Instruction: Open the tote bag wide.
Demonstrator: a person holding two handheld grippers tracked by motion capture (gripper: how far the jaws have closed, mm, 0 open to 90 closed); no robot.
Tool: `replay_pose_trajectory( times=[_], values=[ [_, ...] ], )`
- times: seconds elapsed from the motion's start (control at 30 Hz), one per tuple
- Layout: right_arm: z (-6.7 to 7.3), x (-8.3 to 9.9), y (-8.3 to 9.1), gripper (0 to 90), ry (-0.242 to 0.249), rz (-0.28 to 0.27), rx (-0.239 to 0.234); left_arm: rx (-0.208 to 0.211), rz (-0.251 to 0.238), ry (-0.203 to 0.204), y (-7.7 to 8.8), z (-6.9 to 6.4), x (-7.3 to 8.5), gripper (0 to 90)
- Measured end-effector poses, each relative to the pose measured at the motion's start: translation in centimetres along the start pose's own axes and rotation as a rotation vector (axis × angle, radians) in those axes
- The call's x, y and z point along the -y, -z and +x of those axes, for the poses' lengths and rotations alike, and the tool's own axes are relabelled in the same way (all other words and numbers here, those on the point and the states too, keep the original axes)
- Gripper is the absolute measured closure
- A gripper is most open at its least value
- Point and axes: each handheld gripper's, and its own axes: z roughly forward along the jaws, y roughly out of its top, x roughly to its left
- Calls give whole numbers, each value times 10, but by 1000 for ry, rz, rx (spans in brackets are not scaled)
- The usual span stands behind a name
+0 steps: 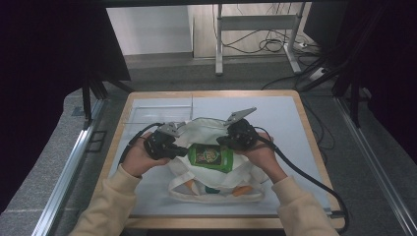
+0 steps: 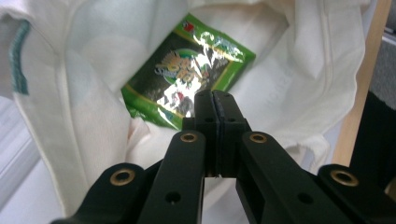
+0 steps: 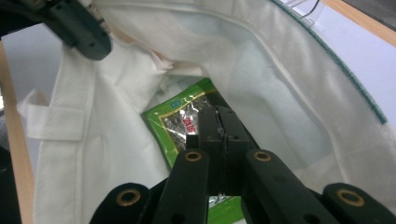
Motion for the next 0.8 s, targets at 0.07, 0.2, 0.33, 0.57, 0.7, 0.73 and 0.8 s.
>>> replay_pose_trajectory(
  times=[0.07, 0.2, 0.33, 0.57, 0.7, 0.73, 0.8],
  values=[
    [-2, -1, -3, 891, -7, 6, 3, 3, 7, 6, -2, 0, 1, 895],
    [-1, -4, -16, 890, 2, 35, -2, 13, 47, -5, -14, -2, 1, 895],
    [-6, -8, -31, 890, -6, 65, 1, 22, 84, -7, -24, -4, 1, 896],
    [-16, -2, -56, 884, 22, 165, 64, 38, 99, 5, -29, -1, 5, 896],
    [-14, 1, -71, 880, 82, 211, 43, 42, 99, 4, -29, -1, 6, 896],
    [-13, 2, -76, 880, 94, 219, 37, 43, 103, 0, -29, 0, 6, 896],
    [-13, 2, -81, 877, 118, 227, 44, 45, 104, 0, -29, 0, 6, 896]
  ],
)
